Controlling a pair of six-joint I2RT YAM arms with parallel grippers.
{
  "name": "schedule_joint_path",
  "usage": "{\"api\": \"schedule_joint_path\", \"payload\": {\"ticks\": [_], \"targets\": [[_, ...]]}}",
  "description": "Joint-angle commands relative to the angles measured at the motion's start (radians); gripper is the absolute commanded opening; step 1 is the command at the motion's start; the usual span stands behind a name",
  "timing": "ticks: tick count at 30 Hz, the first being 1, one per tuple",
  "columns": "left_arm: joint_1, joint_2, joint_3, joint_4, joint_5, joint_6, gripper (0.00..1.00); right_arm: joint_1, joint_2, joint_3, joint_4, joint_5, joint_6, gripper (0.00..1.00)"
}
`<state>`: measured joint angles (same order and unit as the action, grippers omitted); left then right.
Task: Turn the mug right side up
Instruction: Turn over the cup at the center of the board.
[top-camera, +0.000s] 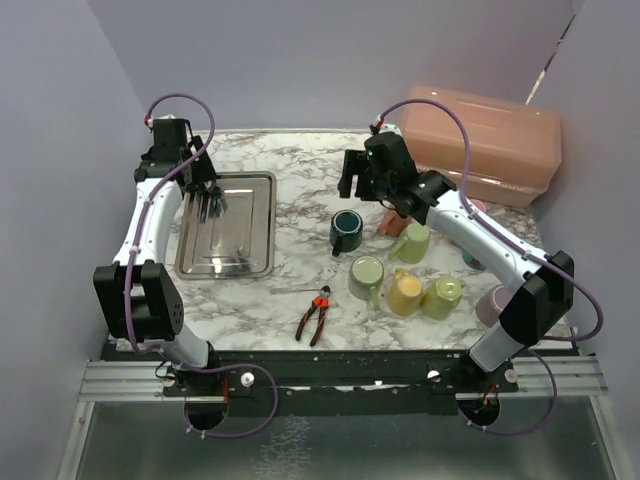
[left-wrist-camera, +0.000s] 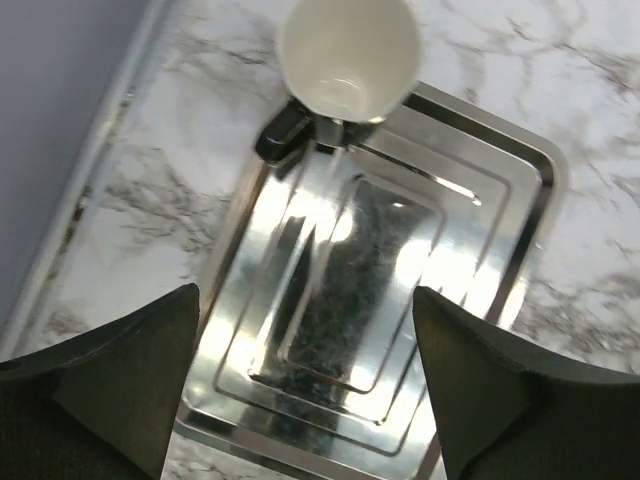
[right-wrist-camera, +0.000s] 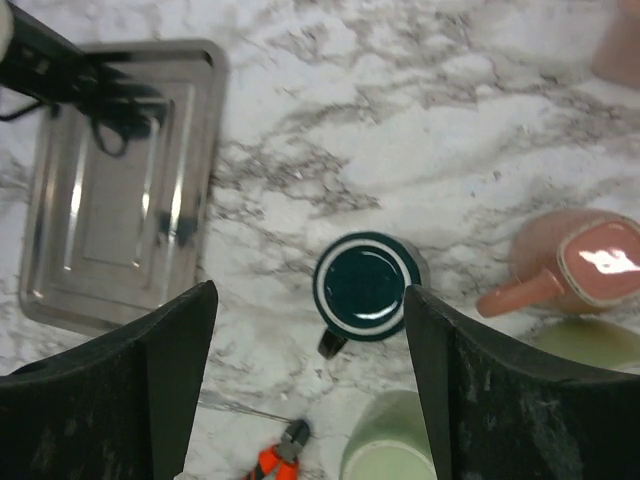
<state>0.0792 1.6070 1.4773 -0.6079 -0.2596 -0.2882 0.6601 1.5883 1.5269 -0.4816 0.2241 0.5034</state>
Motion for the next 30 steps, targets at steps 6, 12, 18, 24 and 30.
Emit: {"api": "schedule_joint_path", "payload": {"ticks": [6,12,18,24,30], "targets": [[-0.209,-0.151,-0.216,0.133,0.381,-0.056,0.87,0.082,0.075,-0.054,-0.183,0.022,0.019,0.80],[-0.260,-0.173,-0.302,0.182,0.344,-0.072,0.87,0.145,0.154,-0.109,-0.188,0.115,0.054,0.80],[-0.261,-0.186,-0.342,0.183,0.255,-0.057,0.87,0.155,0.236,-0.100,-0.150,0.127,0.100,0.80],[-0.265,-0.171,-0.357,0.183,0.235,-0.066,0.87,0.155,0.295,-0.061,-0.138,0.154,0.140,0.78],[-0.265,-0.166,-0.351,0.181,0.235,-0.062,0.87,0.155,0.317,-0.057,-0.105,0.173,0.153,0.63]]}}
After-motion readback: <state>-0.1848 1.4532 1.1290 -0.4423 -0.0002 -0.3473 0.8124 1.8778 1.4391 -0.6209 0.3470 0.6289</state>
